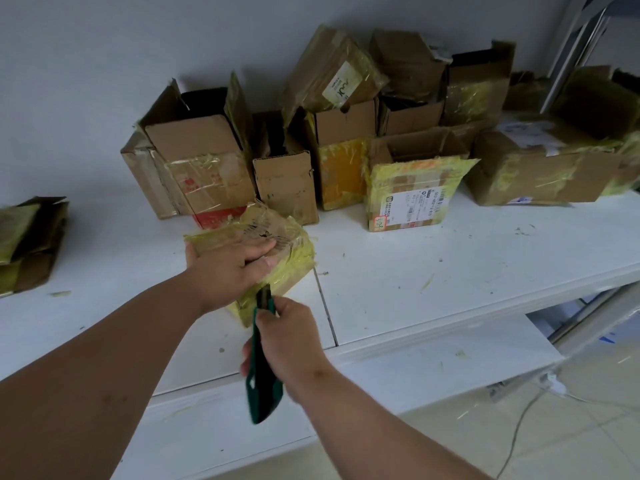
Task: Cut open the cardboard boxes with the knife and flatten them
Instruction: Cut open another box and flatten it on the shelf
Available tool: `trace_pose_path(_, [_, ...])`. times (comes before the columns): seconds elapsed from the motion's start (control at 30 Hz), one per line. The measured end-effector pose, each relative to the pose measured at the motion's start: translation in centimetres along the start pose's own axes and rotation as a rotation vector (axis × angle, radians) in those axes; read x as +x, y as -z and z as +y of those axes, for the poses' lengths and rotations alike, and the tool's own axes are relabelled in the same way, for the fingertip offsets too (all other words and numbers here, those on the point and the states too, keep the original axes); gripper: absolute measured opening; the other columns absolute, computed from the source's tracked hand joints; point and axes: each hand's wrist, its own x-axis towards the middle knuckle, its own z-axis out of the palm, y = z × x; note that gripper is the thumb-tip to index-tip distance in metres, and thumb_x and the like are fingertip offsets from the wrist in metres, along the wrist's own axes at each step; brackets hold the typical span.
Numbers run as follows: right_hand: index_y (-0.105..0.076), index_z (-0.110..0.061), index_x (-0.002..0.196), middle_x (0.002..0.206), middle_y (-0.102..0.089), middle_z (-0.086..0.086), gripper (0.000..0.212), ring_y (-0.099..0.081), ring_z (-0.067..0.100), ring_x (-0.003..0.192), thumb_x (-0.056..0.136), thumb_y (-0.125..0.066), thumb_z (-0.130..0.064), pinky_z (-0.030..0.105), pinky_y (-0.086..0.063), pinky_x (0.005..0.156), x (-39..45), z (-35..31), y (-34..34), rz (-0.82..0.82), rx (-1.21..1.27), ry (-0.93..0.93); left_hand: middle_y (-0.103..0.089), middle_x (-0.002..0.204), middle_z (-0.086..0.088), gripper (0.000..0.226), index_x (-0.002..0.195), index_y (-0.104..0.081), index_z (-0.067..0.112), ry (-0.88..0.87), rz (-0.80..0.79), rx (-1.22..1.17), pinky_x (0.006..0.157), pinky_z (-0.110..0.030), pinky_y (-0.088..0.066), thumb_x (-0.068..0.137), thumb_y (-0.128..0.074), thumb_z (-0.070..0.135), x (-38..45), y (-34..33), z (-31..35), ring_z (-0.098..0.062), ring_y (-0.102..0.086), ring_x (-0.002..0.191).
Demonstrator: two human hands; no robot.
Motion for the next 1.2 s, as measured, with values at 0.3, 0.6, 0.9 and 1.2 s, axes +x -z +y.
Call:
trace_pose_path(0.3, [-0.051,-0.007,0.092,0.067,-0.057,0.019,0.019,-0.056,0.025,0.041,0.094,-0.033,-0.002,0.023,-0.046,0.043,-2.5,0.4,-0.1,-0.179,-0.121,-0.022,-0.025,0.154,0.027,0.047,0.144,-0.034,0.053,0.014,-0.003,-0.043,0.112,-0.055,0.022,0.097,-0.029,0.062,-0.5,0.2,0.2,-0.005,-0.01,0.148])
trace_pose_path(0.6, [-0.059,-0.018,0.108,0.066,-0.064,0.012,0.025,-0.058,0.021,0.042,0.098,-0.038,-0.009,0.02,-0.046,0.045,-2.1,-0.2,1.7,-0.164,-0.271,-0.016,-0.037,0.147,0.014,0.067,0.126,-0.052,0.049,0.073,-0.392,-0.457,0.105,-0.03,-0.034,0.068,-0.078,0.027,-1.5,5.1,-2.0,-0.011,-0.038,0.13])
trace_pose_path(0.9, [-0.06,-0.012,0.107,0.066,-0.061,0.014,0.024,-0.056,0.024,0.041,0.099,-0.037,-0.009,0.02,-0.043,0.042,-2.7,0.2,2.0,-0.112,-0.215,-0.002,-0.016,0.155,0.029,0.046,0.12,-0.021,0.075,-0.107,-0.157,0.228,0.106,-0.036,-0.017,0.075,-0.031,0.074,-1.7,3.8,-3.2,-0.002,-0.014,0.146])
trace_pose_path(1.2, [-0.062,-0.039,0.098,0.065,-0.059,0.0,0.024,-0.058,0.026,0.048,0.095,-0.045,-0.022,0.034,-0.055,0.054,-3.5,1.8,5.2,0.152,-0.419,0.224,-0.04,0.137,0.019,0.063,0.136,-0.021,0.07,-0.083,0.055,0.363,0.09,-0.034,-0.018,0.074,-0.013,0.08,-0.6,0.6,-1.0,-0.013,-0.03,0.125])
